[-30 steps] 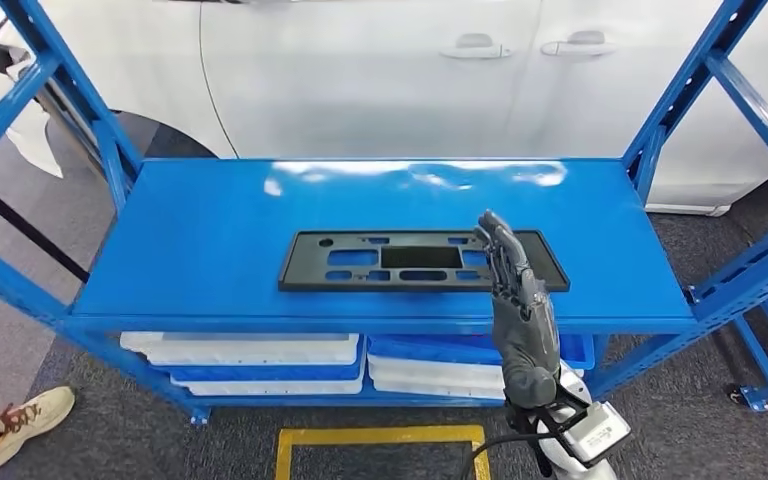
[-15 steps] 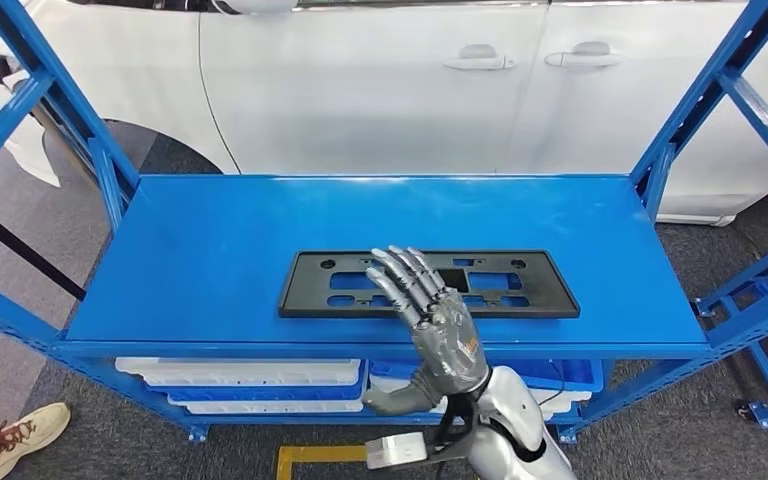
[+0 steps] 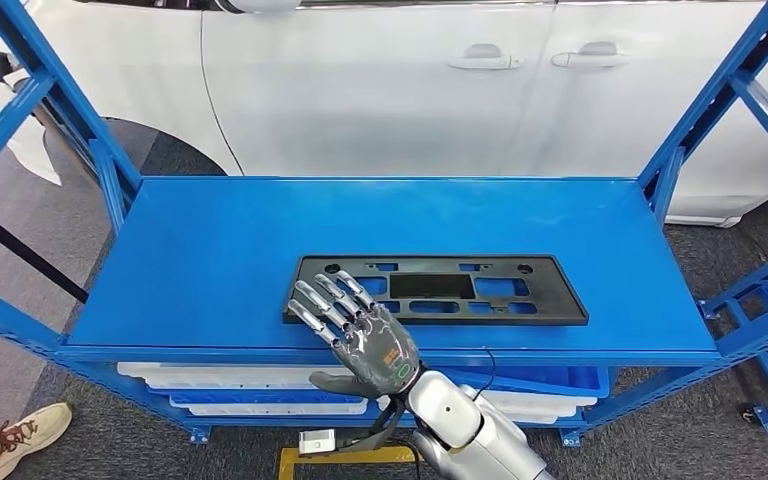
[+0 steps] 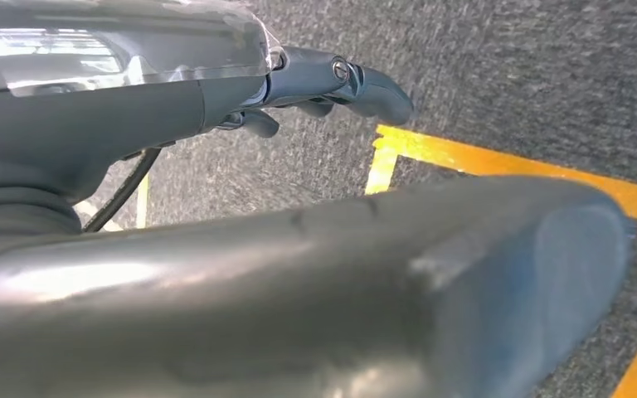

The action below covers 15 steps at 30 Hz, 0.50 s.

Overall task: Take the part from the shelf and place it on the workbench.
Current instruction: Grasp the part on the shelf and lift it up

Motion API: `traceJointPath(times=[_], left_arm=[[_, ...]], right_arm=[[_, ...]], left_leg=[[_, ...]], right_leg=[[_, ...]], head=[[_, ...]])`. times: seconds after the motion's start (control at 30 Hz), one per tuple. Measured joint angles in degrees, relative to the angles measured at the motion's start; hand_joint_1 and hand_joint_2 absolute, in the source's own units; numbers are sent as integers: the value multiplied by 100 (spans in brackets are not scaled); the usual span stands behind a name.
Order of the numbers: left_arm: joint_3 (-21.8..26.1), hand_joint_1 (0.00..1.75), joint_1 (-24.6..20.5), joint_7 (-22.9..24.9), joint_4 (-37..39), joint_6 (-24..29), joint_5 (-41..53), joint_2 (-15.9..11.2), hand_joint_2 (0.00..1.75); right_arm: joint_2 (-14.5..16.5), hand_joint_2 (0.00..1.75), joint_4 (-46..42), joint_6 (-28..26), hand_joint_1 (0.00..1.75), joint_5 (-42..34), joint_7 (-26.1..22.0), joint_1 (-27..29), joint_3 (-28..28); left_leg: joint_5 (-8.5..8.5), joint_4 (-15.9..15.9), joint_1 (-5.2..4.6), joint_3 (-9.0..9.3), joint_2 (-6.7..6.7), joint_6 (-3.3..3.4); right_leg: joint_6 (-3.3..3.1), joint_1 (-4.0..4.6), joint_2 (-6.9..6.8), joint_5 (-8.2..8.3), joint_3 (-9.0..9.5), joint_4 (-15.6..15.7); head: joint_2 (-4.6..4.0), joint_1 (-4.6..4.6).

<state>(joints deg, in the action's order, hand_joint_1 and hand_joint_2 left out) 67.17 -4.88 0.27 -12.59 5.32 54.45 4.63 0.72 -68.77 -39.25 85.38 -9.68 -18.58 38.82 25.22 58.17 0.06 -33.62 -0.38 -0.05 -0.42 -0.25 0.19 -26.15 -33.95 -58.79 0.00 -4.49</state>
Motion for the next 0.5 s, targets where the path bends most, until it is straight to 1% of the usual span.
traceJointPath(times=[0.03,0.07,0.1,0.13,0.17,0.2,0.23,0.27,0.3,0.33,0.37,0.4,0.43,0.5], left_arm=[[0,0,3,-9,0,1,0,-4,0],[0,0,5,-26,0,-1,1,-7,0],[0,0,6,-46,0,-8,3,-10,0],[0,0,8,-68,0,-17,7,-13,0],[0,0,11,-88,0,-31,10,-12,0],[-1,0,17,-103,0,-43,15,-12,0],[-1,0,25,-117,0,-51,21,-11,0],[-1,0,33,-130,0,-60,31,-10,0],[-1,0,38,-143,0,-67,40,-11,0],[-1,0,41,-156,0,-76,50,-12,0],[-2,0,39,-168,0,-88,57,-12,0],[-2,0,34,-181,0,-101,61,-12,0],[-2,0,32,-192,0,-111,64,-11,0],[-2,0,40,-213,0,-122,69,-10,0]], right_arm=[[24,175,64,-1,0,13,33,-31,21],[50,175,132,-3,0,37,95,-69,41],[87,175,224,-5,0,66,190,-125,65],[127,175,337,-8,0,91,301,-189,90],[171,175,477,-10,0,104,415,-263,115],[217,175,632,-12,0,97,508,-337,138],[261,175,782,-13,0,76,571,-400,151],[306,175,920,-14,0,51,620,-459,160],[353,175,1044,-15,0,30,658,-519,164],[402,175,1153,-17,0,16,700,-584,168],[448,175,1253,-19,0,8,748,-654,171],[488,175,1351,-21,0,3,798,-727,172],[522,175,1447,-24,0,-2,849,-794,172],[575,175,1636,-29,0,10,949,-902,164]], left_leg=[[16,12,6,4,1,-34],[76,87,10,-19,3,-66],[199,280,19,-98,4,-99],[364,580,34,-232,5,-130],[547,964,47,-415,6,-160],[683,1325,62,-594,7,-187],[722,1542,75,-709,7,-207],[658,1565,88,-735,7,-222],[487,1343,101,-640,8,-230],[263,958,113,-464,10,-231],[96,552,115,-270,12,-222],[-19,230,110,-119,10,-193],[-58,50,101,-40,8,-157],[-48,-10,79,-30,1,-73]], right_leg=[[-28,-9,-1,13,17,29],[-57,-24,-5,26,40,61],[-81,-40,-11,38,61,91],[-97,-48,-16,42,77,104],[-106,-49,-18,41,81,107],[-110,-48,-18,39,82,106],[-109,-48,-17,36,84,104],[-106,-50,-15,32,88,101],[-96,-54,-10,24,97,96],[-81,-57,-5,12,107,89],[-59,-50,0,-3,113,79],[-31,-41,4,-13,113,68],[-3,-30,5,-19,107,63],[55,-23,5,-11,101,74]], head=[[0,1],[0,0],[0,-1],[0,-1],[0,-1],[0,-1],[0,-1],[0,-1],[0,-1],[0,-1],[0,-1],[0,-1],[0,-1],[0,-1]])
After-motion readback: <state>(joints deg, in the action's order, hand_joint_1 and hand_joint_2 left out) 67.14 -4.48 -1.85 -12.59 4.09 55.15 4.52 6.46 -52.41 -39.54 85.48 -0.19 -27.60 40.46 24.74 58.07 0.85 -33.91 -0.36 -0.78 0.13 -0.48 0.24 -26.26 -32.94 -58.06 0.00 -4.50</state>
